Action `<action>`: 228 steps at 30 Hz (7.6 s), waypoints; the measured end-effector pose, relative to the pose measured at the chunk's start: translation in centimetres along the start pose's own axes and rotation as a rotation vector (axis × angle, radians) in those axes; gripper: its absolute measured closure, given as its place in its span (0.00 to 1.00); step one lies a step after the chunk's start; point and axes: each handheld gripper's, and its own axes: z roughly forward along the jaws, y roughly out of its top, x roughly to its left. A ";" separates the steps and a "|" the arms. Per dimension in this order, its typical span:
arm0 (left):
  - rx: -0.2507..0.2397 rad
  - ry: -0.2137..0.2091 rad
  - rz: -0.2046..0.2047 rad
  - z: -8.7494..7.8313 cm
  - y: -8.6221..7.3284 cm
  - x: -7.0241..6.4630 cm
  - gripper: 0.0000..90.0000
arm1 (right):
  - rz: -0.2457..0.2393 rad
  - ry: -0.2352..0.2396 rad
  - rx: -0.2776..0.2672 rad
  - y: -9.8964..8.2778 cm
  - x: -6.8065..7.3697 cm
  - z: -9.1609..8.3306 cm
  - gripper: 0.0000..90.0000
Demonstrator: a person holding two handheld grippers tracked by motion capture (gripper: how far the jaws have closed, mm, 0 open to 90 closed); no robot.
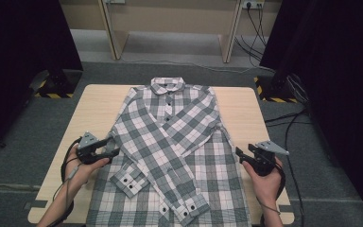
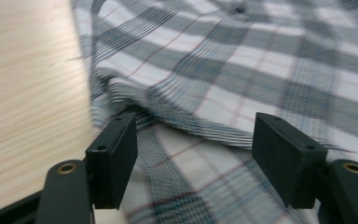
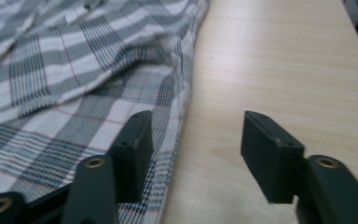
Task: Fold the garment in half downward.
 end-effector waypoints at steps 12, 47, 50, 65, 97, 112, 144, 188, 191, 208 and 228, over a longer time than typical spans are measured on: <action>0.151 0.037 -0.011 3.3 1.3 2.8 0.40 | -0.051 -0.021 0.172 1.3 0.1 2.8 0.58; 0.186 -0.036 0.159 -0.2 -0.3 1.1 0.96 | -0.083 0.092 0.247 -0.2 1.5 1.8 0.96; 0.186 -0.044 0.195 -1.9 -1.2 -0.3 0.96 | -0.088 0.114 0.260 -1.4 1.8 0.0 0.96; 0.083 -0.116 0.241 -8.2 -2.8 -1.8 0.43 | -0.140 0.146 0.280 -2.9 2.6 -4.6 0.62; 0.154 -0.008 -0.015 11.9 9.3 6.7 0.37 | -0.105 0.014 0.256 12.5 1.7 15.8 0.54; 0.117 0.029 -0.043 13.6 7.9 6.1 0.66 | -0.111 0.028 0.311 10.6 0.9 18.7 0.70; -0.158 0.094 -0.112 9.0 16.2 4.3 0.97 | -0.075 -0.053 0.054 16.5 2.5 14.0 0.94; -0.350 0.137 -0.046 3.3 27.2 3.6 0.97 | -0.075 -0.135 -0.198 27.8 3.5 8.6 0.95; -0.358 0.140 -0.042 2.9 27.8 3.6 0.97 | -0.074 -0.137 -0.209 28.2 3.6 8.4 0.95; -0.401 0.141 -0.045 1.3 31.0 3.3 0.97 | -0.066 -0.146 -0.255 31.1 3.7 7.1 0.95; -0.456 0.146 -0.034 -0.5 34.1 3.2 0.97 | -0.062 -0.159 -0.308 34.5 3.7 5.1 0.95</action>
